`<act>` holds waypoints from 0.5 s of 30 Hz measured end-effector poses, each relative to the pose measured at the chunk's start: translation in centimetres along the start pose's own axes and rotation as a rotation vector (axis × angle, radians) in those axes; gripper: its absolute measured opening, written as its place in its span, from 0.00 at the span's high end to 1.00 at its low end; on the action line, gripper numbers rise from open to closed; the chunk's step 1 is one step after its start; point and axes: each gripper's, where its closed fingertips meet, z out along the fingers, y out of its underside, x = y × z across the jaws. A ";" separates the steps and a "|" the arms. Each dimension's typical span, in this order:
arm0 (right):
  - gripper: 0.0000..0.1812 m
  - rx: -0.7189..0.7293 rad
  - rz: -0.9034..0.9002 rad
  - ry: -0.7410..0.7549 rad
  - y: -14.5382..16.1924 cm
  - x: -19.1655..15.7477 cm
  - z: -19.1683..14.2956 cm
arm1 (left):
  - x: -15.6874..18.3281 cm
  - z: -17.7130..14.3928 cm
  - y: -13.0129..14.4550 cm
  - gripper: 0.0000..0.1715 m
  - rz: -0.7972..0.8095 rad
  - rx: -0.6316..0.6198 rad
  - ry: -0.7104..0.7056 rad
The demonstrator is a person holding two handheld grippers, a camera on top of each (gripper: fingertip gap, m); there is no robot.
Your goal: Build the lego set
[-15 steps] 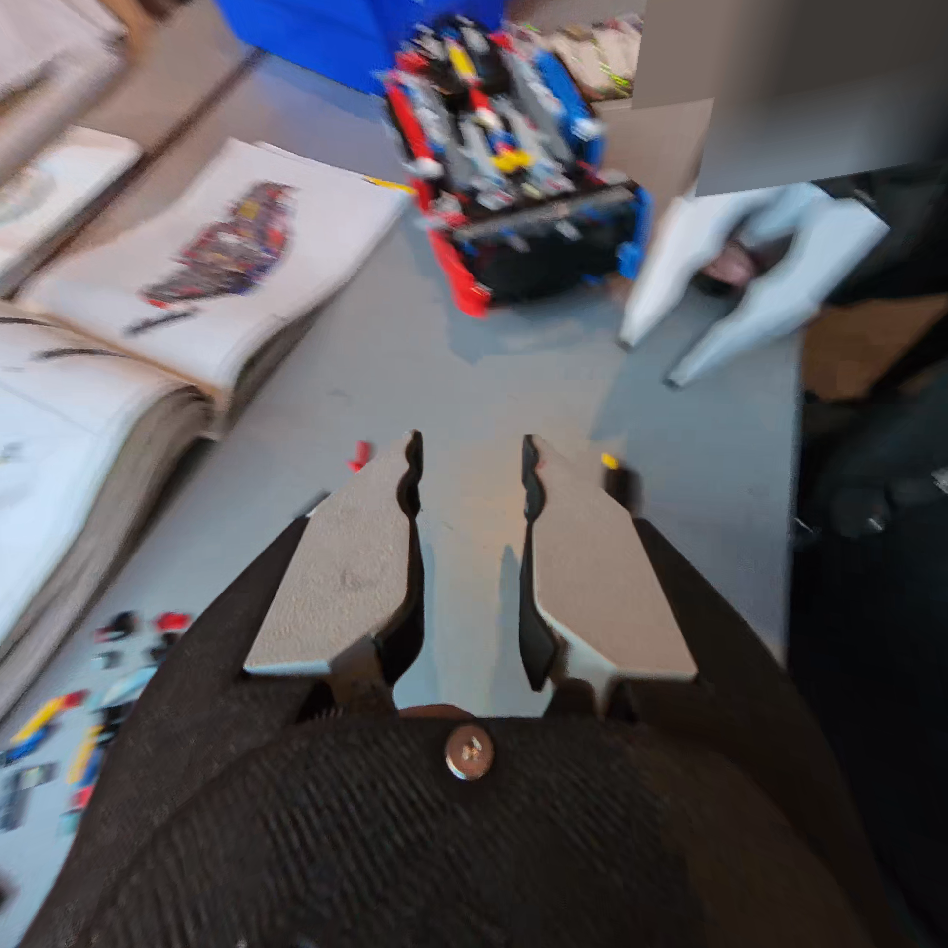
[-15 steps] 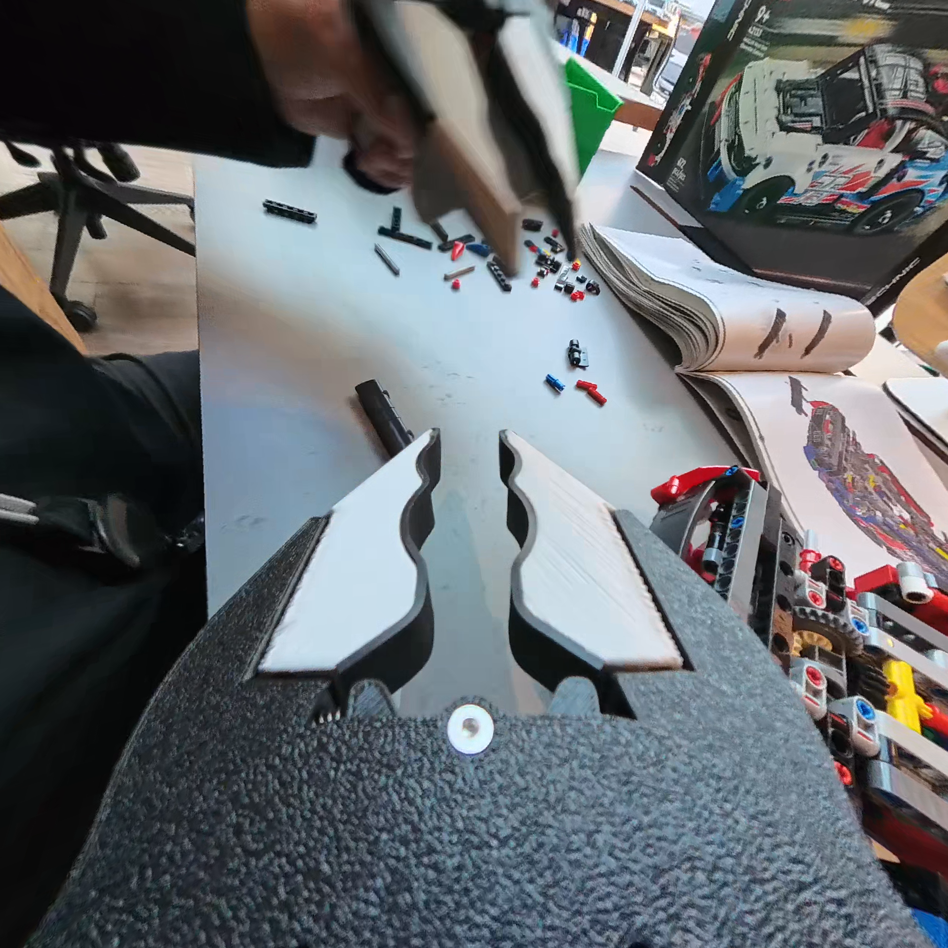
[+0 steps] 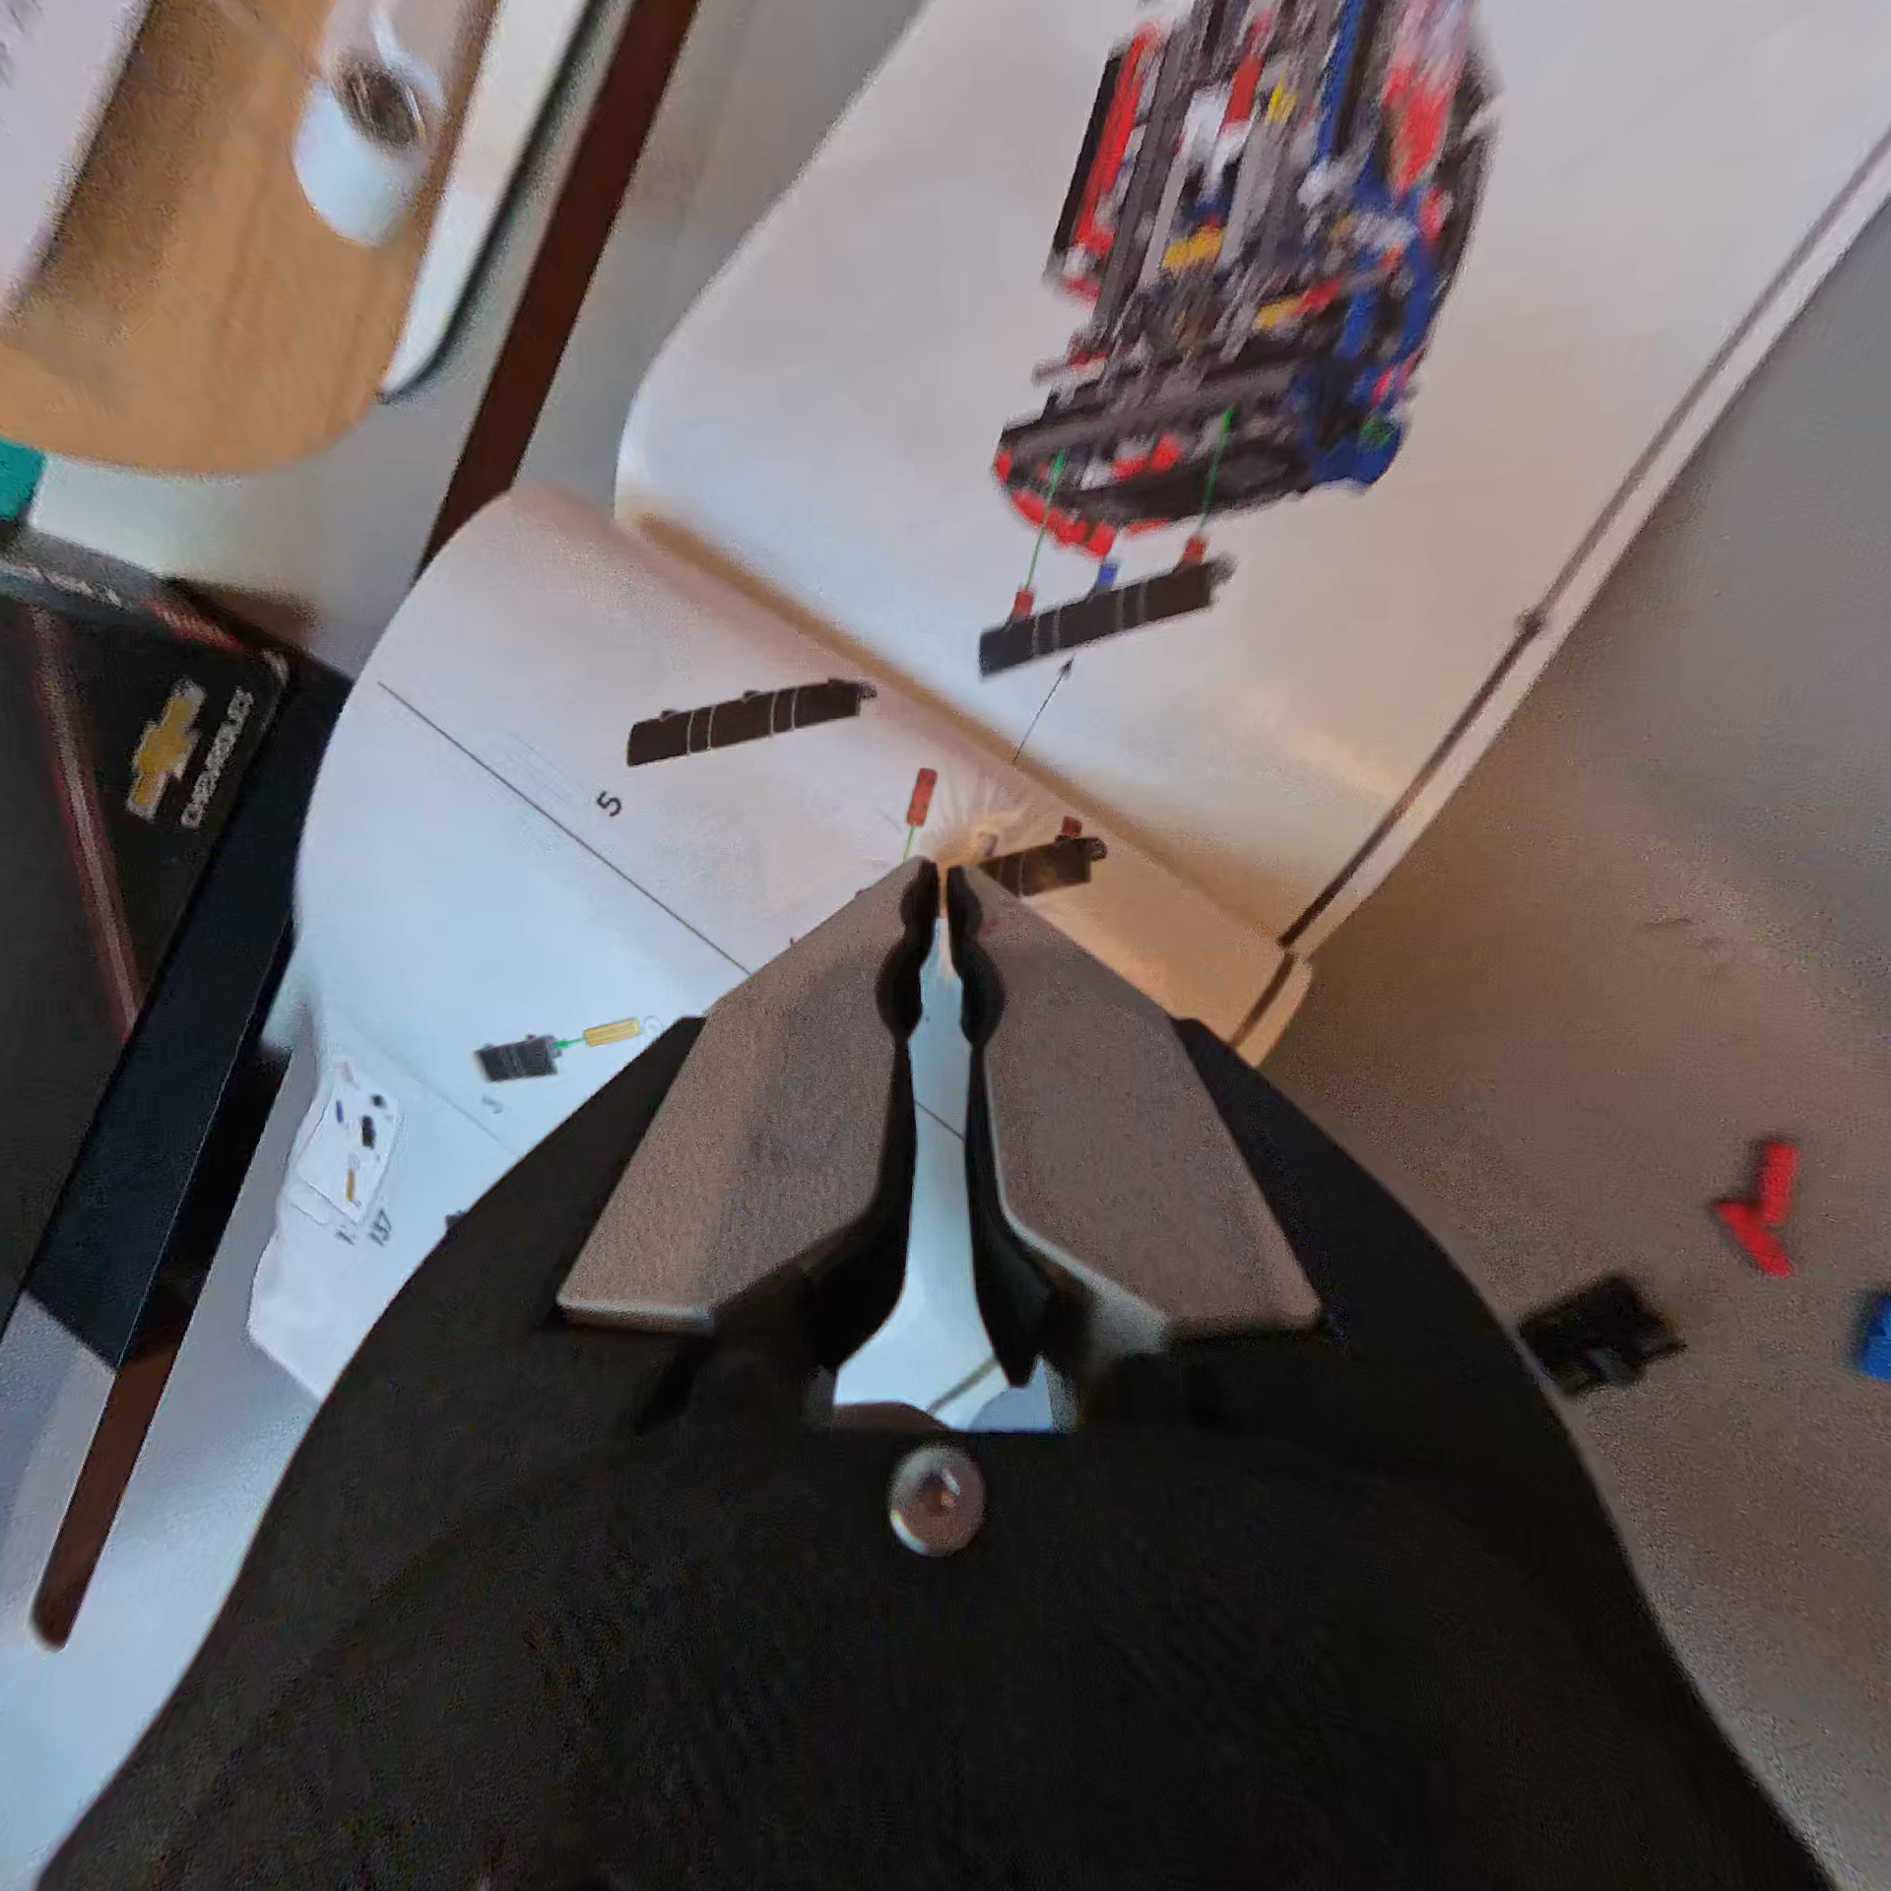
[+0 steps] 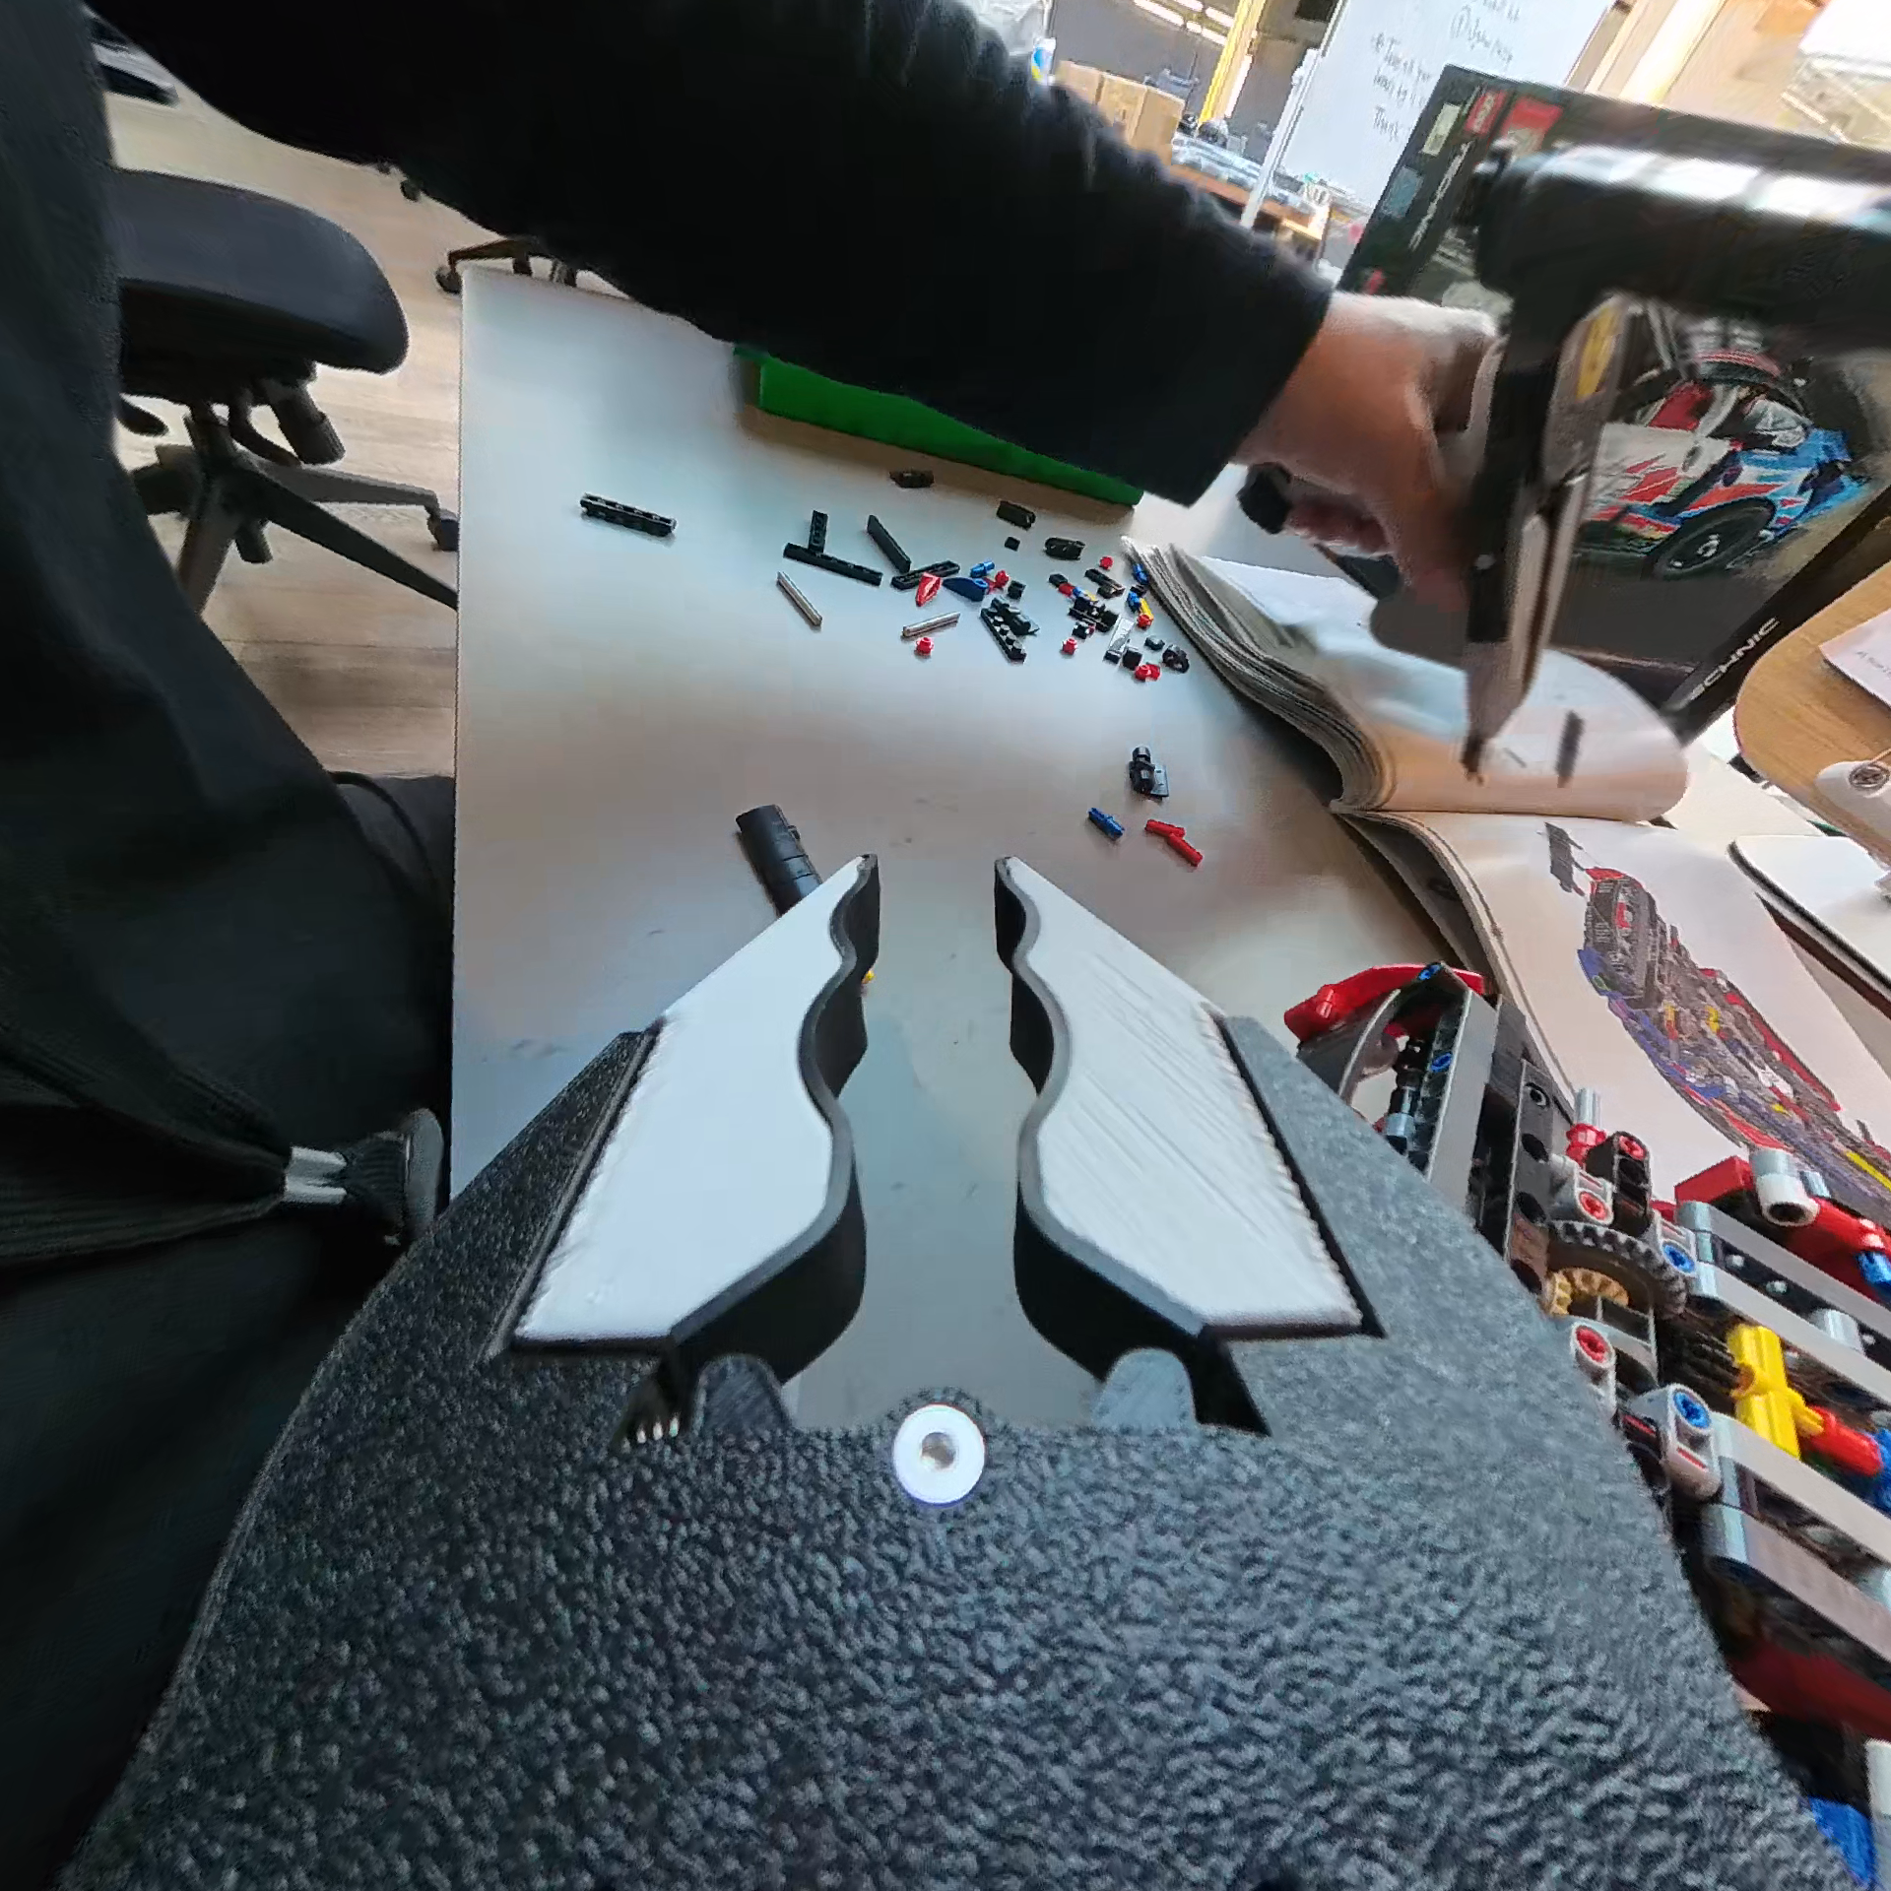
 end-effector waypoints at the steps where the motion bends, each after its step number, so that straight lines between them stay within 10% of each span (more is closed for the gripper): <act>1: 0.88 0.004 0.006 0.000 0.0 0.1 0.0 | -0.3 0.5 1.1 1.00 0.005 -0.038 -0.009; 15: 0.88 -0.013 0.022 0.042 0.3 1.1 0.1 | -1.9 -0.4 7.3 1.00 -0.029 -0.025 -0.046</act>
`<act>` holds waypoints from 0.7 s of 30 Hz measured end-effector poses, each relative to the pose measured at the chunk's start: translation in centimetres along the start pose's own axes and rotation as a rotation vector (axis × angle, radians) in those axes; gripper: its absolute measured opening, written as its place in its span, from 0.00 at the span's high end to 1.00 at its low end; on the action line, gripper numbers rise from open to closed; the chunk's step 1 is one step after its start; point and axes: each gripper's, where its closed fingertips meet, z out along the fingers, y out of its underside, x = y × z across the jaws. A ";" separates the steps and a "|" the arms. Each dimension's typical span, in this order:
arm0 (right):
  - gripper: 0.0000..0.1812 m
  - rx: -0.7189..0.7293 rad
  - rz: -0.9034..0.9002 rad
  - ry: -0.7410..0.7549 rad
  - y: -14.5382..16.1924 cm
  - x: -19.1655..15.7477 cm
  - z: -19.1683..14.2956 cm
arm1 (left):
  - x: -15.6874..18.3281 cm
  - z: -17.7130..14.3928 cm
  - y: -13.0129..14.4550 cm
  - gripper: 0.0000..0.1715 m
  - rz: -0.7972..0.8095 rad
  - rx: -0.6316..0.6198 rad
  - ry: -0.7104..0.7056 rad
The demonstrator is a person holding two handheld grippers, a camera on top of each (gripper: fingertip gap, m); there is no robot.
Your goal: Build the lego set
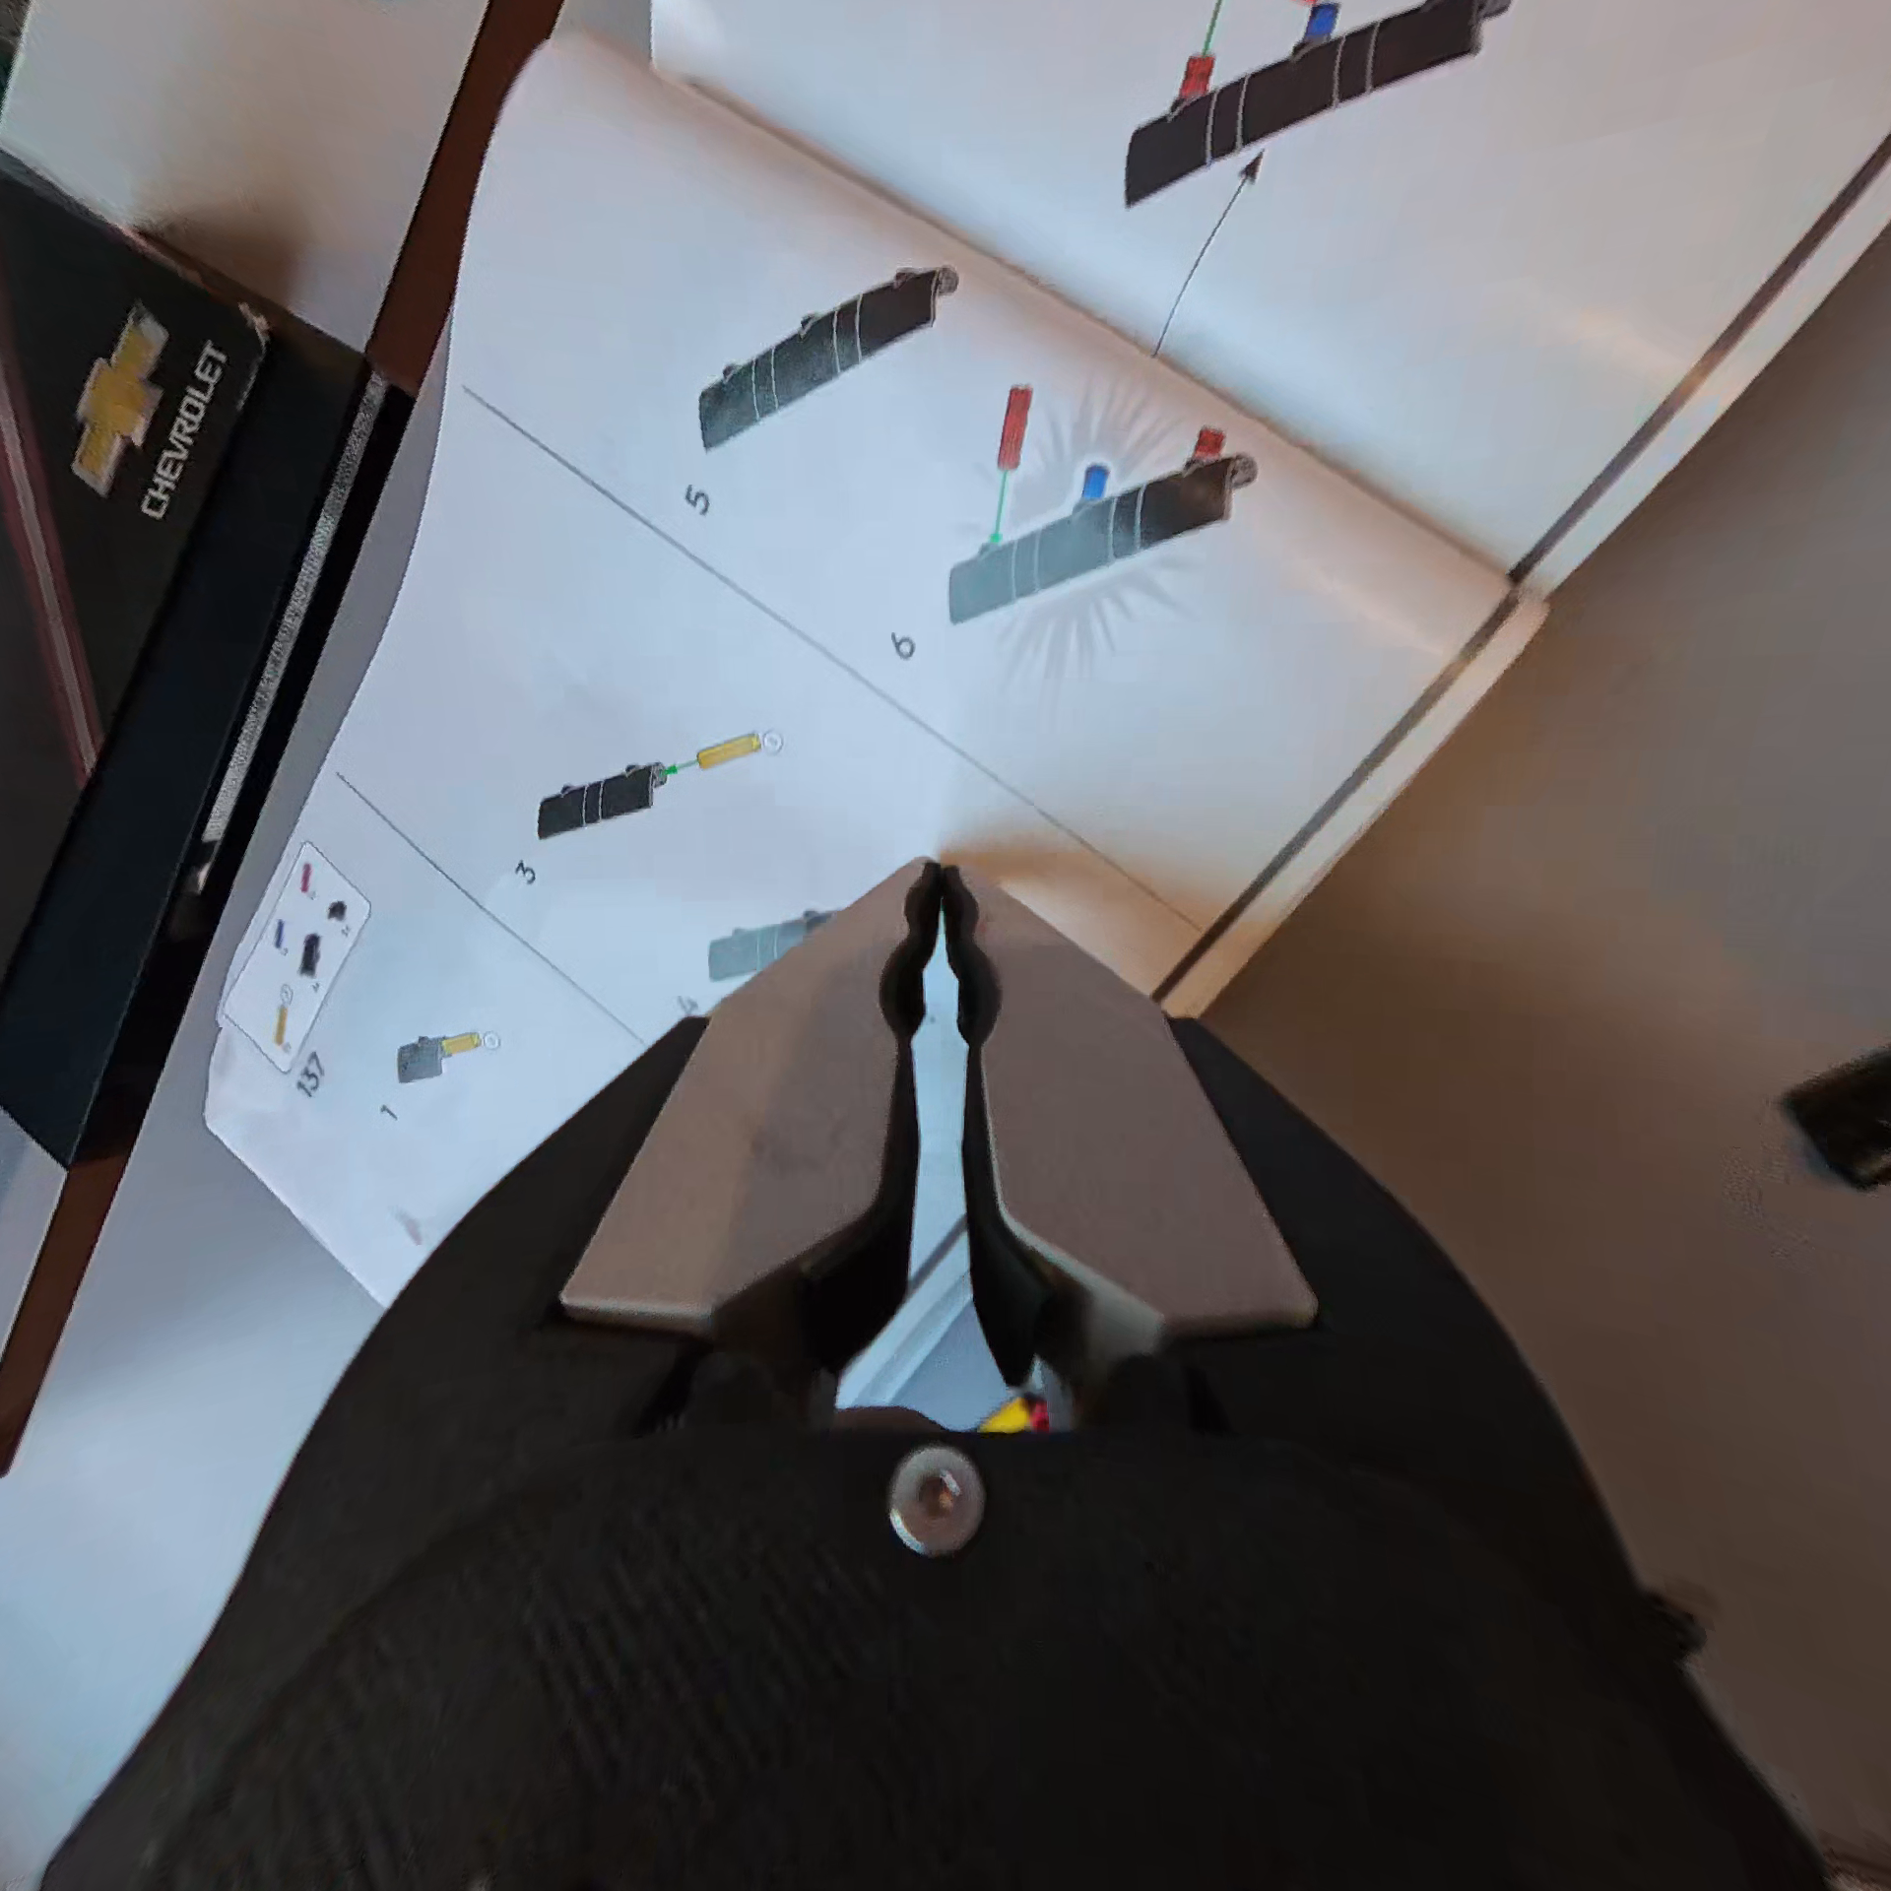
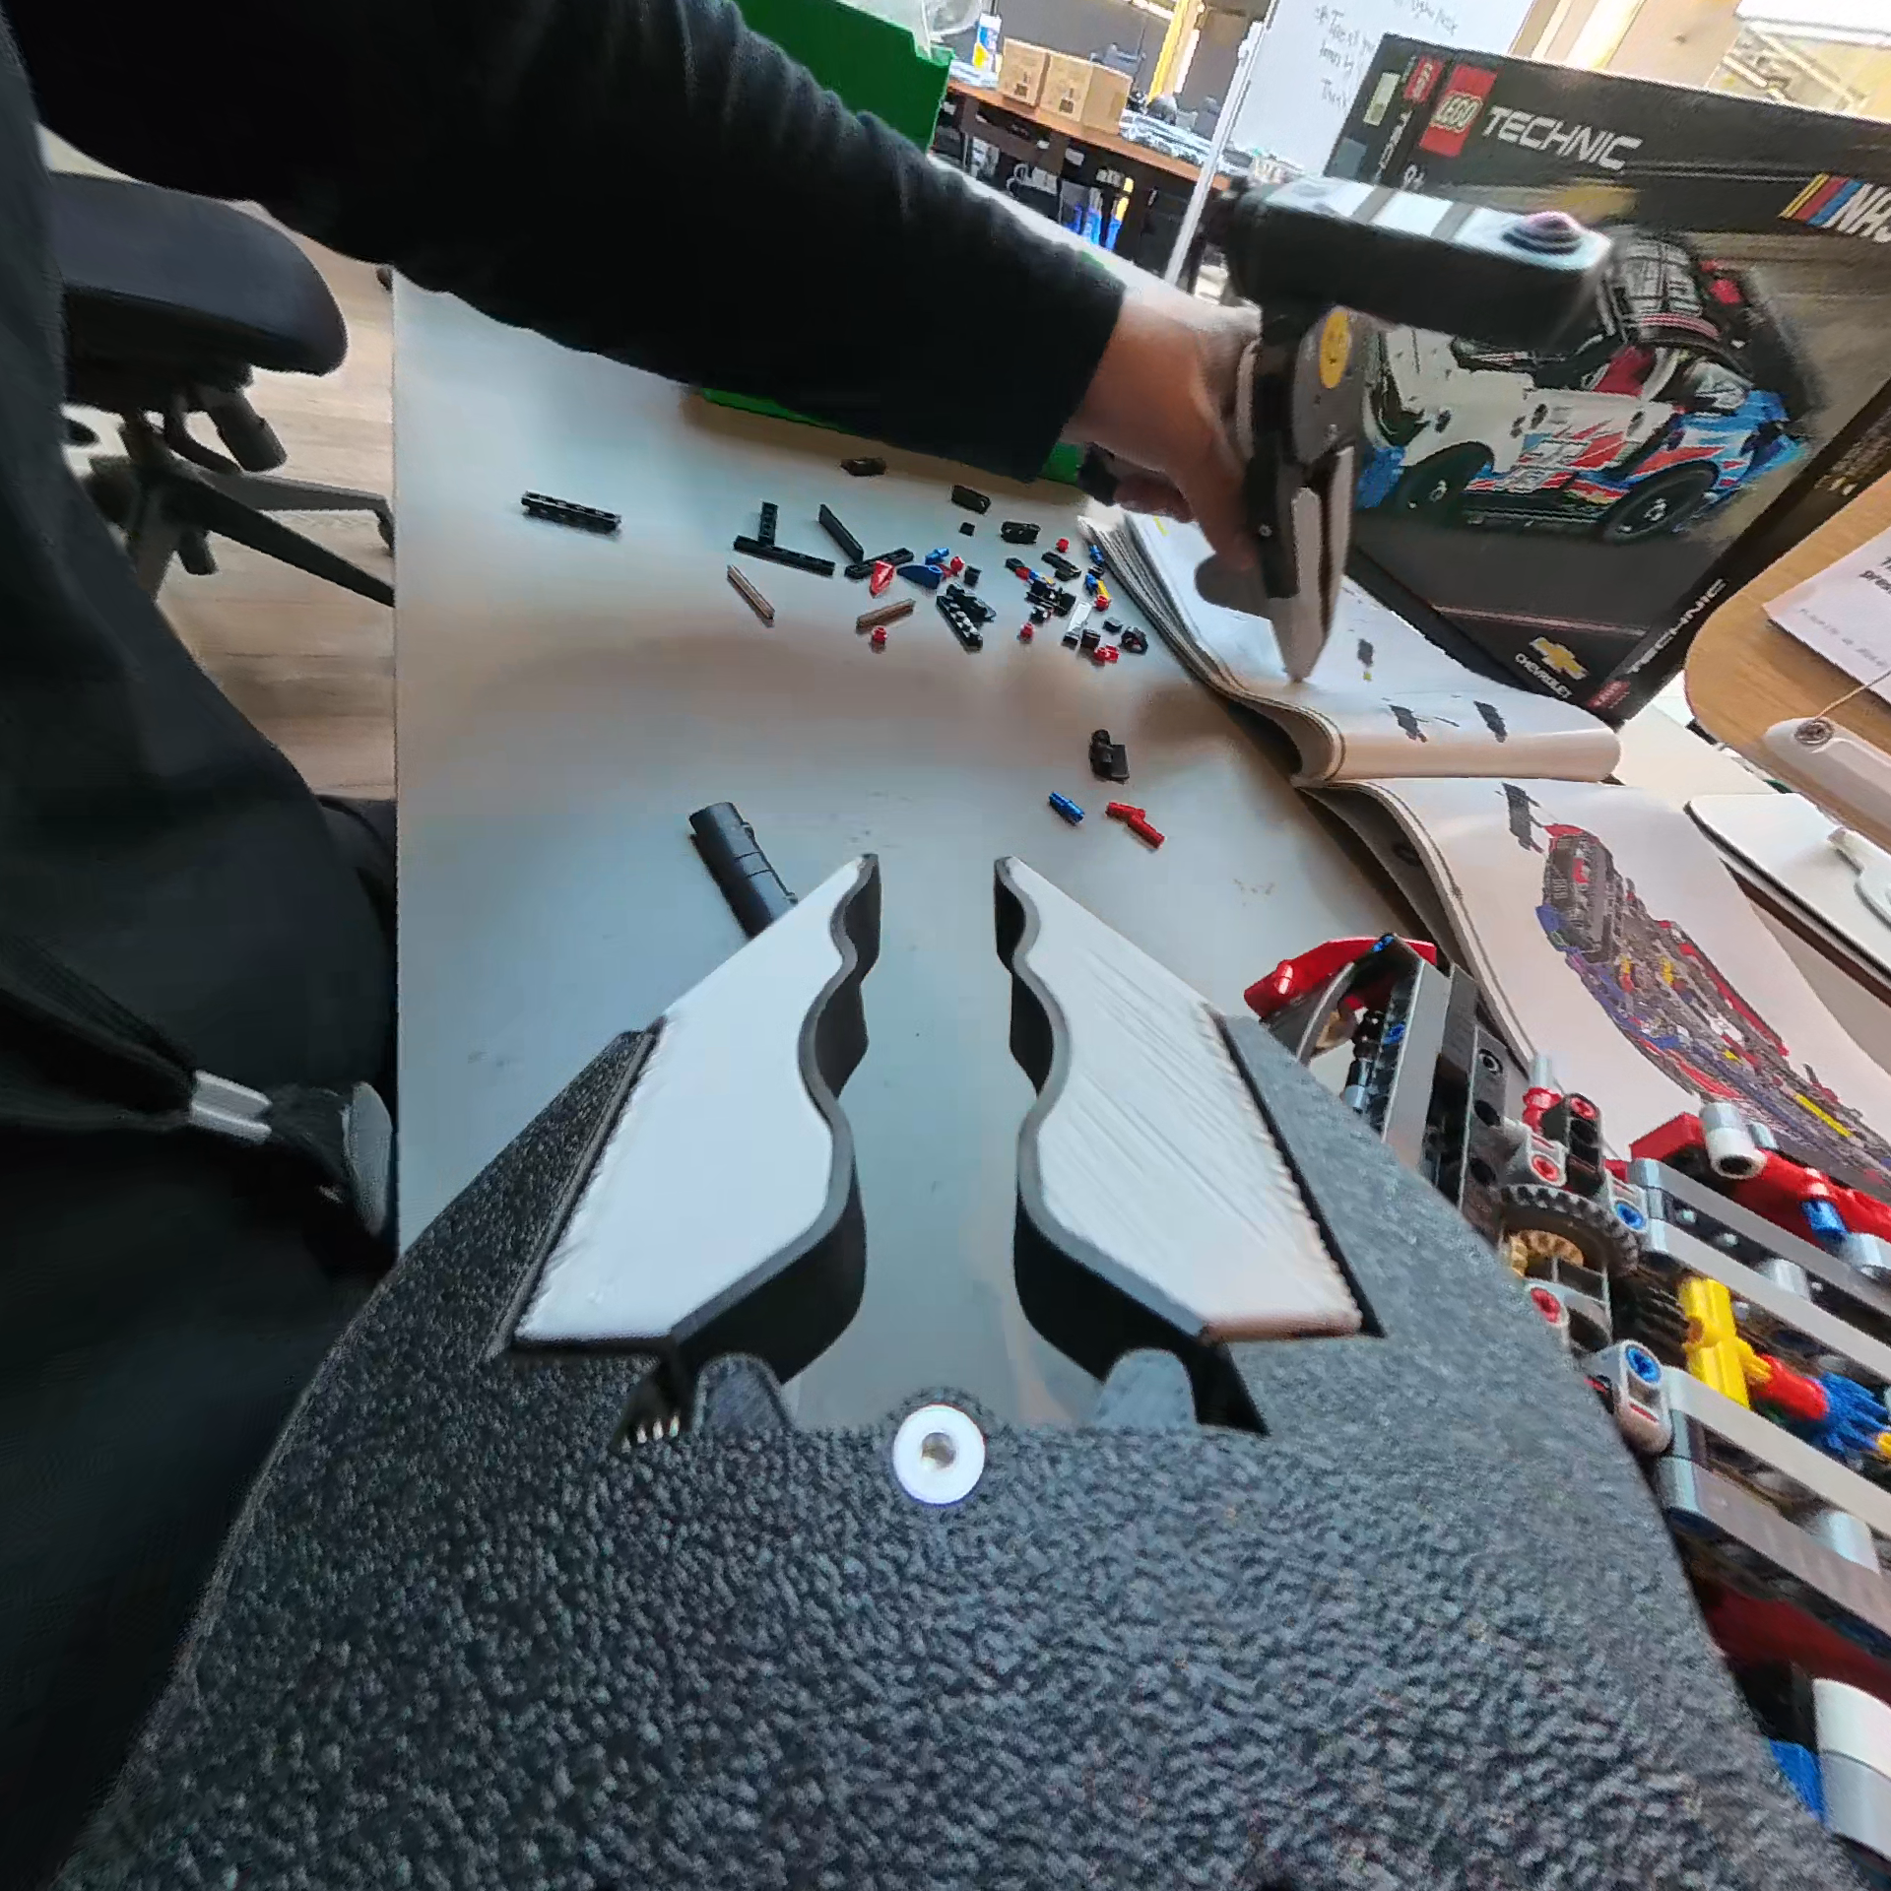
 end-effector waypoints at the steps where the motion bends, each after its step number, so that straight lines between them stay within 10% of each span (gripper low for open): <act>1: 0.88 -0.007 -0.007 0.013 0.1 0.2 0.1 | -0.2 0.0 0.4 1.00 0.000 0.011 -0.002; 21: 0.89 -0.100 -0.116 0.146 1.4 1.5 0.6 | -1.5 -2.0 5.4 1.00 -0.070 -0.050 -0.049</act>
